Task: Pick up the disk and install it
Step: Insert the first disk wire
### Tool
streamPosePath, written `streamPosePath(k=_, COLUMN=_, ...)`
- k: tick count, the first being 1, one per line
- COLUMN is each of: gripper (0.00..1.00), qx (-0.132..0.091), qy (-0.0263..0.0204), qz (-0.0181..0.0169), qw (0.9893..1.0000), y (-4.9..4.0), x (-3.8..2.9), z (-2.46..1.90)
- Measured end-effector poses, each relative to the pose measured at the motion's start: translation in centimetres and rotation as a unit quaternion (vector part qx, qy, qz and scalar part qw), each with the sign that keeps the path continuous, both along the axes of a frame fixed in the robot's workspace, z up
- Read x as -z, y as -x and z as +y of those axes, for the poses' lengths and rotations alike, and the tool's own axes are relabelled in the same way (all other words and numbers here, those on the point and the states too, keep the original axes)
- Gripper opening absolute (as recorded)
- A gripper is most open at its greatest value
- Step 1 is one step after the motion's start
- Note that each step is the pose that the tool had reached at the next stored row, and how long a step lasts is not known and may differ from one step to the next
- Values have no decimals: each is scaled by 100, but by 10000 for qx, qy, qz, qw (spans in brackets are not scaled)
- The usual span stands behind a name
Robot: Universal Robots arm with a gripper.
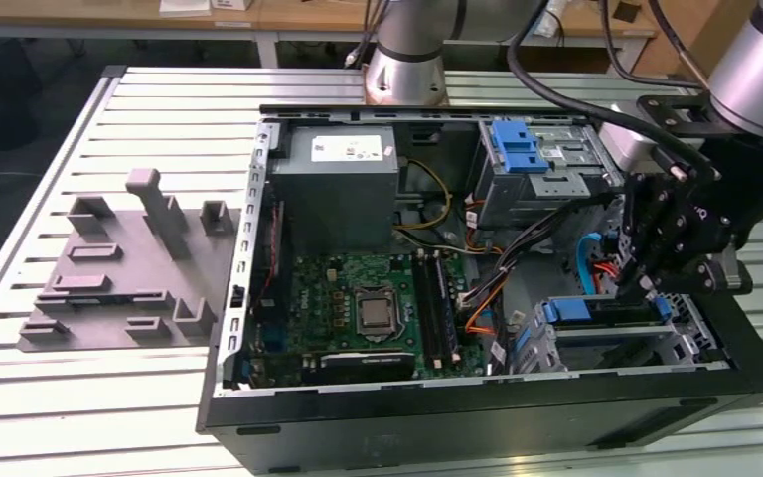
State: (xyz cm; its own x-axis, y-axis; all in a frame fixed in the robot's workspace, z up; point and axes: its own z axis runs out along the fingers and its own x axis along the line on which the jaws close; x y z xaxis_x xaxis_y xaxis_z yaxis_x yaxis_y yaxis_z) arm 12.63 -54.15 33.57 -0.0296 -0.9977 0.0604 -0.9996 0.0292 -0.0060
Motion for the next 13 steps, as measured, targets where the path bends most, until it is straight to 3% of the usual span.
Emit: streamPosePath(k=13, gripper=16, qx=7, qy=0, qz=1, qw=10000, y=-10, x=19, z=-44)
